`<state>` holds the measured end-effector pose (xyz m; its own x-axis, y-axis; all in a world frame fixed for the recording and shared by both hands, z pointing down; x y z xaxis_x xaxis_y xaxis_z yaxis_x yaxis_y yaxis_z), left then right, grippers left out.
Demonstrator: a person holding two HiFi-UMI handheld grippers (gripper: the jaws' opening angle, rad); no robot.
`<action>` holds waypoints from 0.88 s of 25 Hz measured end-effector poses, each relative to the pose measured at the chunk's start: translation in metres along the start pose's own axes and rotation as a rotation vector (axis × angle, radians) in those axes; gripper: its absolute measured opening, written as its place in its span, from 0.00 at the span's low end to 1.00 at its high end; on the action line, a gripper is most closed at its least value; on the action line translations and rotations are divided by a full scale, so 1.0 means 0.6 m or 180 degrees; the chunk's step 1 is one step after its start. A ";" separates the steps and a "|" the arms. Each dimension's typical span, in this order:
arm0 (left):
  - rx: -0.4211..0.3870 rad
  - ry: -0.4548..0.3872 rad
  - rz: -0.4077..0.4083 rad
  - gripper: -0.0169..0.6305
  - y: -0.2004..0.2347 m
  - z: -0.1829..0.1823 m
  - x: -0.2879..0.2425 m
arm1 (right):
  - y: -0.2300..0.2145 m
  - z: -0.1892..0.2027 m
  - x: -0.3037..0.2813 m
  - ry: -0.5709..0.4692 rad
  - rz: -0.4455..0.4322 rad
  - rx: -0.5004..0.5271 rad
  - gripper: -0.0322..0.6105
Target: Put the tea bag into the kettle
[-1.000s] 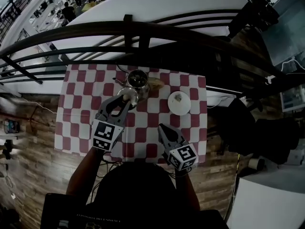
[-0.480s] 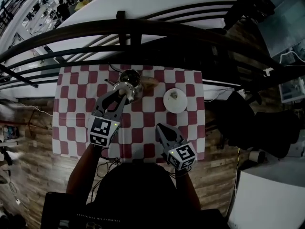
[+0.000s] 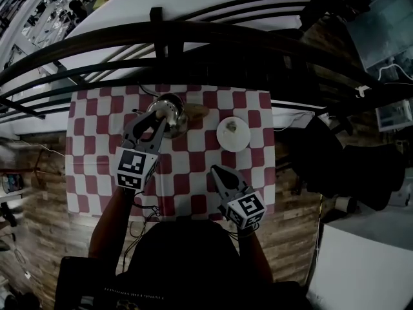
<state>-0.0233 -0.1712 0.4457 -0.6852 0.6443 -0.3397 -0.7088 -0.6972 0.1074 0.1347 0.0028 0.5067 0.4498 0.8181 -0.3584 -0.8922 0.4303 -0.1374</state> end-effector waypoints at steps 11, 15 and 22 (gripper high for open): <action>0.0019 0.0079 0.0024 0.18 0.022 0.015 -0.045 | -0.021 0.010 -0.022 0.0078 -0.0004 -0.0059 0.07; 0.0033 0.0111 0.0041 0.18 0.027 0.020 -0.058 | -0.026 0.013 -0.027 0.0082 0.0007 -0.0107 0.07; 0.0067 0.0146 0.0054 0.18 0.032 0.028 -0.074 | -0.033 0.018 -0.037 0.0121 0.0004 -0.0141 0.07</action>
<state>-0.0095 -0.2078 0.4784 -0.6890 0.6171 -0.3801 -0.7009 -0.7007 0.1330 0.1427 -0.0197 0.5273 0.4475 0.8032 -0.3932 -0.8941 0.4113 -0.1773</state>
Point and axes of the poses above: the fingertips, and each gripper's own axes: x backward along the fingers, y to its left, z out of its underside, the point moved 4 cm from there along x, backward along the fingers, and after that the axes turned 9 degrees about x, right-handed, at the moved point
